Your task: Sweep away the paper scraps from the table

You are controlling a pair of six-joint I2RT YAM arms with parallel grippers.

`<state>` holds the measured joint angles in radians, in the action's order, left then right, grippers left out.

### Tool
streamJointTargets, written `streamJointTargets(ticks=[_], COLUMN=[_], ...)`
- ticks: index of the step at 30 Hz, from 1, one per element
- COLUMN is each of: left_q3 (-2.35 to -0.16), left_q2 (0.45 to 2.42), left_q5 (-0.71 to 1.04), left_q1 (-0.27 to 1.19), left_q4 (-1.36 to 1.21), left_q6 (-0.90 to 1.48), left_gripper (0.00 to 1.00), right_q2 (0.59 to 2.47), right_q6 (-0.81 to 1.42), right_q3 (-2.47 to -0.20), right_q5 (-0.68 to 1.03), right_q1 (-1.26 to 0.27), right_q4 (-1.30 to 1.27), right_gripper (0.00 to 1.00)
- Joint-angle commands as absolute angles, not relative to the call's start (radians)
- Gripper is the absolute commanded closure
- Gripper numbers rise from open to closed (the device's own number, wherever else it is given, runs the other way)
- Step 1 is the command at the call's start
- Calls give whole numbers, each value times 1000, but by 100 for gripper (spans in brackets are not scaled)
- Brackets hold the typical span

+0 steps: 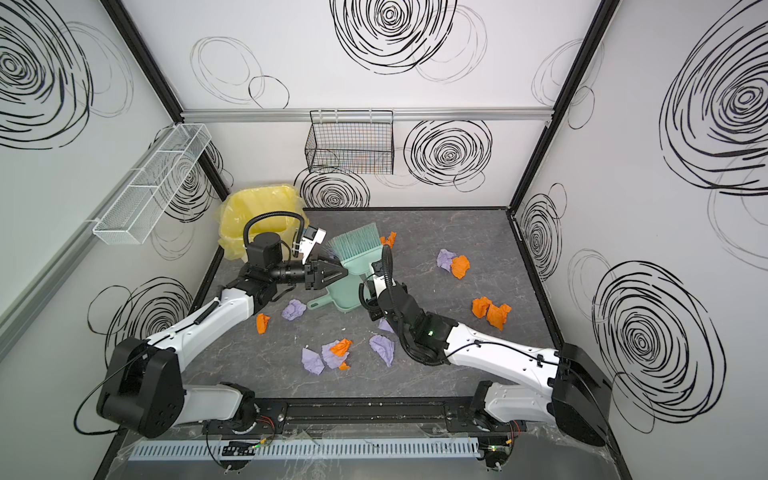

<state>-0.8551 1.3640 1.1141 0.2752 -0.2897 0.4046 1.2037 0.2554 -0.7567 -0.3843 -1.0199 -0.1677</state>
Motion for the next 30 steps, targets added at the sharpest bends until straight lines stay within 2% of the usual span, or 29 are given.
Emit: streamJointTargets(ticks=[1, 9, 14, 19, 23, 27, 30], left_q3=[-898, -924, -930, -922, -925, -928, -931], left_q2=[1378, 1380, 1397, 1400, 1403, 1406, 1403], left_q5=[1079, 1037, 1037, 1029, 1031, 1032, 1032], left_q1=[285, 296, 299, 302, 306, 307, 308], left_q4=[-338, -298, -281, -283, -271, -263, -254], left_q6=[409, 367, 356, 352, 344, 336, 328], left_gripper=[40, 46, 55, 57, 65, 80, 85], right_q2=[1214, 1254, 1272, 1279, 1286, 1300, 1306], right_q6=[271, 290, 289, 286, 283, 281, 282], right_q3=[-783, -787, -793, -795, -797, -805, -804], right_q5=[-412, -420, -437, -455, -466, -465, -461], right_q1=[-1031, -1043, -1058, -1071, -1078, -1082, -1086], right_q4=[-225, -257, -265, -277, -281, -273, -276], right_gripper=[85, 85, 85, 85, 85, 85, 85])
